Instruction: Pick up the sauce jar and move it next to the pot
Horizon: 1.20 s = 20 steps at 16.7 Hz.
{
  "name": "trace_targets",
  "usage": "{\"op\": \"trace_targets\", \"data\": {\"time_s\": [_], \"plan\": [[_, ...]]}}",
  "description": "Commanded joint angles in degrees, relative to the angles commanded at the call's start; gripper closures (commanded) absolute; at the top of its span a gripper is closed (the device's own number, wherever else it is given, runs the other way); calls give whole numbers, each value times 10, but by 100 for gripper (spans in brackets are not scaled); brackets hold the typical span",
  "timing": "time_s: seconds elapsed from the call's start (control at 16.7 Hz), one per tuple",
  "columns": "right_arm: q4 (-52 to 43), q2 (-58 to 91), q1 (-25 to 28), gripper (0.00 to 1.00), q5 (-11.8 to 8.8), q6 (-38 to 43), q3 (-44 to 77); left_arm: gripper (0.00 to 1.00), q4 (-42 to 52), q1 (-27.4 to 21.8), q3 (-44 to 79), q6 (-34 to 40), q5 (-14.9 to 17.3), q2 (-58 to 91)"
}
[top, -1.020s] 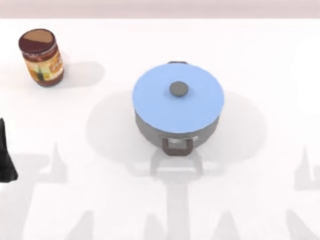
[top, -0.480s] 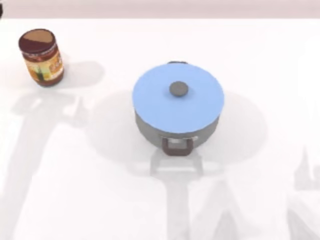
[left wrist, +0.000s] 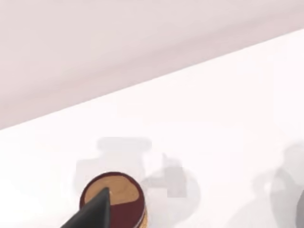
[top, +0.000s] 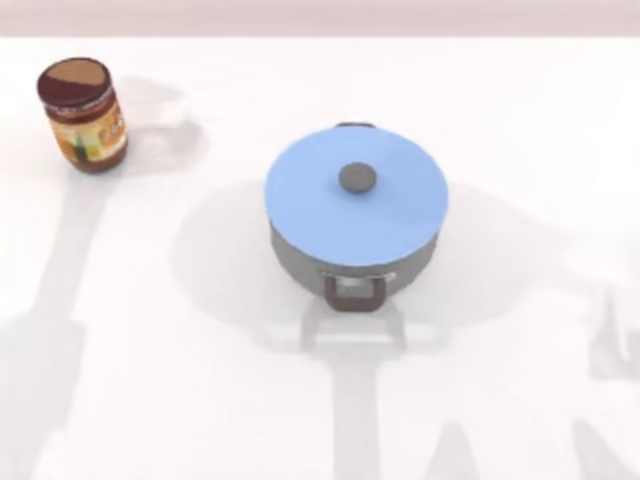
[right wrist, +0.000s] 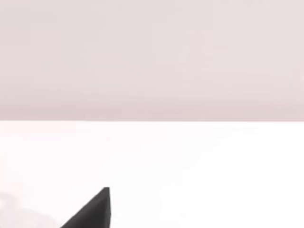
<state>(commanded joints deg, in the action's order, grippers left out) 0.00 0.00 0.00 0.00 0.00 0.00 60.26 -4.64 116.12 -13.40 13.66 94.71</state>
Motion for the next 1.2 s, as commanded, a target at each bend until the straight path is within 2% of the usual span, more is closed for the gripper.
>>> {"op": "trace_targets", "data": {"time_s": [0.3,0.54,0.96,1.2], "plan": [[0,0,0,0,0,0,0,0,118,7,240,-18,-16,231],[0,0,0,0,0,0,0,0,192,17,362,-22,-42,388],[0,0,0,0,0,0,0,0,277,36,482,-20,-91,579],[0,0,0,0,0,0,0,0,291,40,502,-20,-101,612]]}}
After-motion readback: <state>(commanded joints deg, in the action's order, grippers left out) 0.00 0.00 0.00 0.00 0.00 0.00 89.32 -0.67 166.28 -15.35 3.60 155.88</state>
